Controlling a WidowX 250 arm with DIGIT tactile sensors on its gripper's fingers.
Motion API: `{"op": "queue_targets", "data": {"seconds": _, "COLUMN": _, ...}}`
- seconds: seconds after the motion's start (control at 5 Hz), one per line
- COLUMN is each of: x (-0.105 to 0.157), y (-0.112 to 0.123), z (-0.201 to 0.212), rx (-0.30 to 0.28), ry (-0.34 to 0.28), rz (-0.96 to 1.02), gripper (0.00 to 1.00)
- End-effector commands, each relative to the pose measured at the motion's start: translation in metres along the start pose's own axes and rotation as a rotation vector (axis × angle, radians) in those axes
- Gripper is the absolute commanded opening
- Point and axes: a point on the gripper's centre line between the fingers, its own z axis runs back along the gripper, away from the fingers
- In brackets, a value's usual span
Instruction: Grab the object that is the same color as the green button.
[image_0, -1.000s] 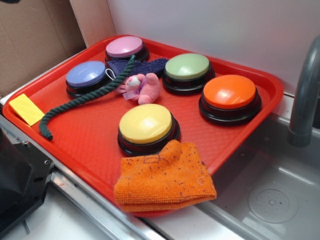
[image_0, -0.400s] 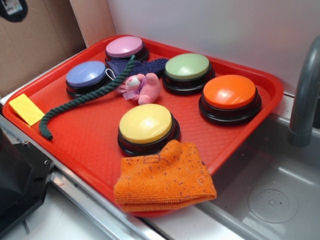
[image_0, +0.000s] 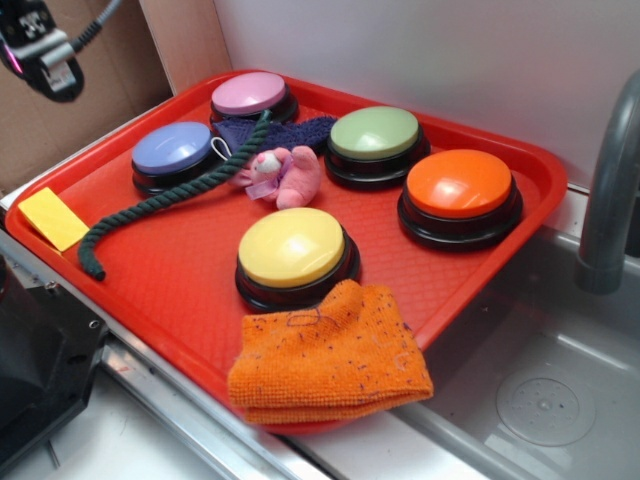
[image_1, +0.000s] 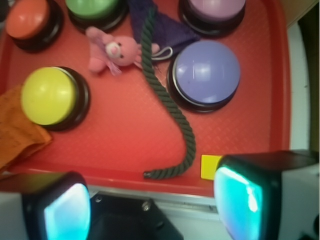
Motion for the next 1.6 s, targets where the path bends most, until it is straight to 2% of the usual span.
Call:
{"op": "queue_targets", "data": {"seconds": 0.0, "x": -0.004, "y": 0.028, "z": -0.044, "rx": 0.085, "ry": -0.055, "rz": 0.033, "gripper": 1.0}}
{"op": "queue_targets", "data": {"seconds": 0.2, "x": -0.008, "y": 0.038, "z": -0.07, "rx": 0.097, "ry": -0.048, "rz": 0.025, "gripper": 1.0}}
{"op": "queue_targets", "data": {"seconds": 0.6, "x": -0.007, "y": 0.047, "z": -0.107, "rx": 0.054, "ry": -0.015, "rz": 0.021, "gripper": 1.0}}
{"op": "queue_targets", "data": {"seconds": 0.8, "x": -0.01, "y": 0.052, "z": -0.118, "rx": 0.055, "ry": 0.003, "rz": 0.022, "gripper": 1.0}}
{"op": "queue_targets", "data": {"seconds": 1.0, "x": -0.005, "y": 0.045, "z": -0.121, "rx": 0.07, "ry": 0.0, "rz": 0.019, "gripper": 0.11}}
{"op": "queue_targets", "data": {"seconds": 1.2, "x": -0.007, "y": 0.047, "z": -0.124, "rx": 0.057, "ry": -0.011, "rz": 0.021, "gripper": 0.0}}
{"op": "queue_targets", "data": {"seconds": 1.4, "x": -0.007, "y": 0.047, "z": -0.128, "rx": 0.059, "ry": -0.001, "rz": 0.025, "gripper": 0.0}}
